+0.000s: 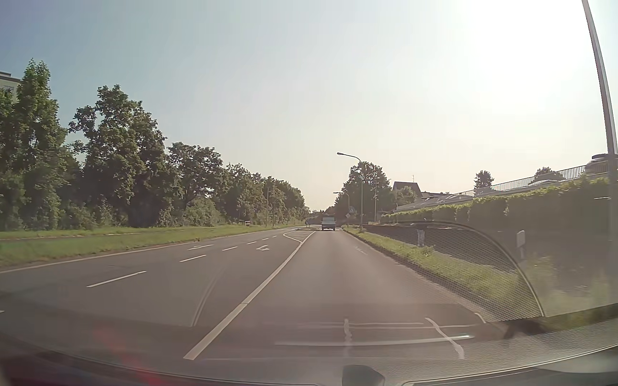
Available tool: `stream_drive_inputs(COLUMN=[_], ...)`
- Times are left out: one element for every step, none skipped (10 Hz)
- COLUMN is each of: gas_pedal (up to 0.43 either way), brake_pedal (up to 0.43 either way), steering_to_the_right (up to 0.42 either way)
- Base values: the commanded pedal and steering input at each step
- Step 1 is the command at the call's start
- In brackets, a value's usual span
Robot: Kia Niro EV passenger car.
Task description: Follow the waypoints while adhering to traffic rules and regulations
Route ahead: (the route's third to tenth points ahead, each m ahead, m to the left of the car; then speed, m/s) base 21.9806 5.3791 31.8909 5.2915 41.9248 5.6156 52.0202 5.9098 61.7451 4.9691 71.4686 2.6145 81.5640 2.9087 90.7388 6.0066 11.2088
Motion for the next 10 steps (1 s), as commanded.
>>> stream_drive_inputs(gas_pedal=[0.067,0.067,0.067,0.067,0.067,0.067,0.067,0.067,0.067,0.067], brake_pedal=[0.03,0.03,0.03,0.03,0.03,0.03,0.03,0.03,0.03,0.03], steering_to_the_right=[-0.001,-0.001,0.0,0.0,-0.001,0.0,0.0,0.0,0.0,-0.001])
